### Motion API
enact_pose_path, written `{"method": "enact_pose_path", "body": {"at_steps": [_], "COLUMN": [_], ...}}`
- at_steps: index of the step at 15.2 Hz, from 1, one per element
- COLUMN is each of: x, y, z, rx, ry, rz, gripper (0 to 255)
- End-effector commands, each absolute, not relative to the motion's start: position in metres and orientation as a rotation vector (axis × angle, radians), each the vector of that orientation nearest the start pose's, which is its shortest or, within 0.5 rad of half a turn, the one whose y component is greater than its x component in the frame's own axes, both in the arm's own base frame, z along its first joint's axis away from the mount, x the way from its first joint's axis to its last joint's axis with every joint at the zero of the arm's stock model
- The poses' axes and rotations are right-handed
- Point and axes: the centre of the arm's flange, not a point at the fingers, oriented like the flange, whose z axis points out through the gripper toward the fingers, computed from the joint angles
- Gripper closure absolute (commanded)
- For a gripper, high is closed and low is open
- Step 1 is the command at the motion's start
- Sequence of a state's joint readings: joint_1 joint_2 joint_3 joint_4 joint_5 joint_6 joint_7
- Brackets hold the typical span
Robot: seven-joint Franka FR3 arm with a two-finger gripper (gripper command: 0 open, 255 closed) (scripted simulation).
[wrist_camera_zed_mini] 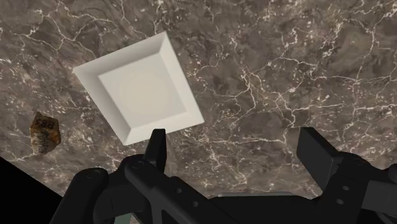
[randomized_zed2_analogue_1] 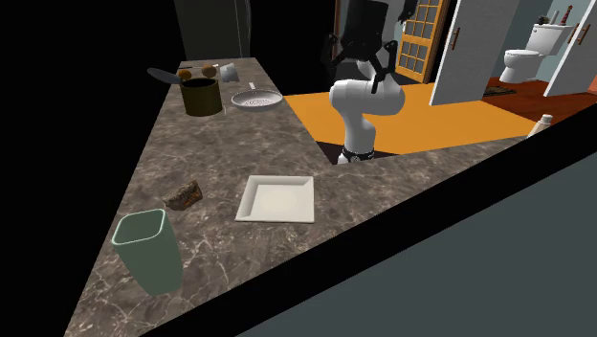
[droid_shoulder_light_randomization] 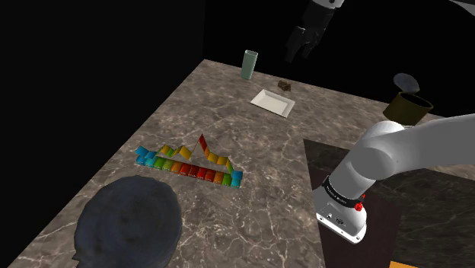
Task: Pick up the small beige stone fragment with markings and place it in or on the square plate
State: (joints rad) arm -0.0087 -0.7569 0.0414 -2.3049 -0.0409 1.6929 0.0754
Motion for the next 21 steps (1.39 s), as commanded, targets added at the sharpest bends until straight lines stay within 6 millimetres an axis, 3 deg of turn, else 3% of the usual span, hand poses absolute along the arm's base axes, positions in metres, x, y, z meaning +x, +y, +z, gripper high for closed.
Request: {"method": "enact_pose_path", "body": {"at_steps": [1, 11, 21], "x": [0.327, 0.400, 0.460], "y": [0.011, -0.080, -0.180], "z": [0.617, 0.555, 0.490], "rx": [-3.194, -3.193, -3.179], "ry": [0.080, 0.270, 0.460], "rz": [-0.236, -0.199, -0.161], "gripper": [0, 0, 0]}}
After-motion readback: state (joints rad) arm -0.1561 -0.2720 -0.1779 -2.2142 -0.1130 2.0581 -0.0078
